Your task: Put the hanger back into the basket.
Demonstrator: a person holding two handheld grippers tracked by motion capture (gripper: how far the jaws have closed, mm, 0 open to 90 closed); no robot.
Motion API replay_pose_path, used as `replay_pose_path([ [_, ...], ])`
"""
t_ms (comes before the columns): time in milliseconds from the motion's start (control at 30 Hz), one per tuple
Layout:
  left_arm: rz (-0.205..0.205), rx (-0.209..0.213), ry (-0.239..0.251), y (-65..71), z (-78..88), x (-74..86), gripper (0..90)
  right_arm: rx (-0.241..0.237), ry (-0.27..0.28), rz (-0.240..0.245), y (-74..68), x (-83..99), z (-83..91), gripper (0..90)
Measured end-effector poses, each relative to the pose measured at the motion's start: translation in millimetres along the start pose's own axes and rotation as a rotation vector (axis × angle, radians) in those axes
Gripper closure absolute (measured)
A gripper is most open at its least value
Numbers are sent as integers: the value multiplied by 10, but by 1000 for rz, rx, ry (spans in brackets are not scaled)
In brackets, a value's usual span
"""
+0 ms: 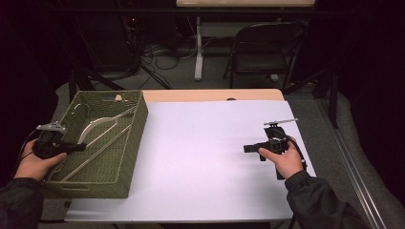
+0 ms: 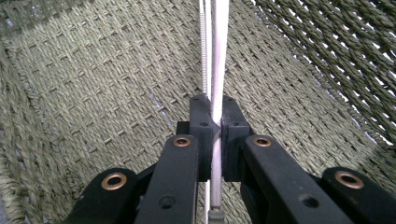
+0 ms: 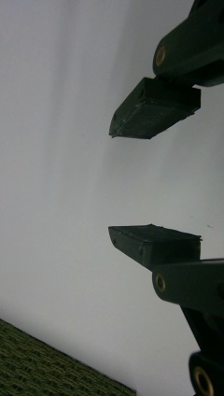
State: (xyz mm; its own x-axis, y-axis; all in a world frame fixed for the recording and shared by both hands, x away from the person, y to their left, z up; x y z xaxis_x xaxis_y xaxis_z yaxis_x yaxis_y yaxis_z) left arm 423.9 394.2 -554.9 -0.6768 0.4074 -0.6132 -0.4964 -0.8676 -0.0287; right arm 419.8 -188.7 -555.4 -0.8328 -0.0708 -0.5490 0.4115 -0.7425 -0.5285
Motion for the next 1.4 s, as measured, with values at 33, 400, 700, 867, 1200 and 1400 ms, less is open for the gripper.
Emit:
replay_pose_path([
  [33, 6, -8, -2, -7, -1, 0, 859, 0, 0, 2, 5, 1, 4, 443],
  [400, 57, -118, 134, -153, 197, -126, 425, 4, 3, 2, 18, 6, 7, 443],
  [700, 50, -142, 161, -138, 381, -180, 414, 4, 0, 8, 1, 7, -14, 442],
  [867, 73, -122, 186, -60, 472, -247, 405, 8, 2, 10, 2, 5, -16, 441],
  [1200, 68, -105, 225, 424, 634, -522, 374, 17, 6, 28, -10, 5, 10, 434],
  [1400, 39, -82, 239, 944, 585, -716, 374, 23, 9, 62, -53, 24, 30, 432],
])
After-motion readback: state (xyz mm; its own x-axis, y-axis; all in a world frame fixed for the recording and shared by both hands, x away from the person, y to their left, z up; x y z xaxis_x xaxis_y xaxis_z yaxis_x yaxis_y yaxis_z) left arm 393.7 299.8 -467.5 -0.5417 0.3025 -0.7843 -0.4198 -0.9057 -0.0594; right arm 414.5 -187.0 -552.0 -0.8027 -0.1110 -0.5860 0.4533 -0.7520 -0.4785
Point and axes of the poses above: each handheld gripper's, and its own axes: z roughly backward along the jaws, x roughly out of its underside, y roughly to its right, the point moved 10 cm from there along -z, roughly forward along the jaws, and after that the axes turned 10 degrees about -x, right-handed, at the moved point
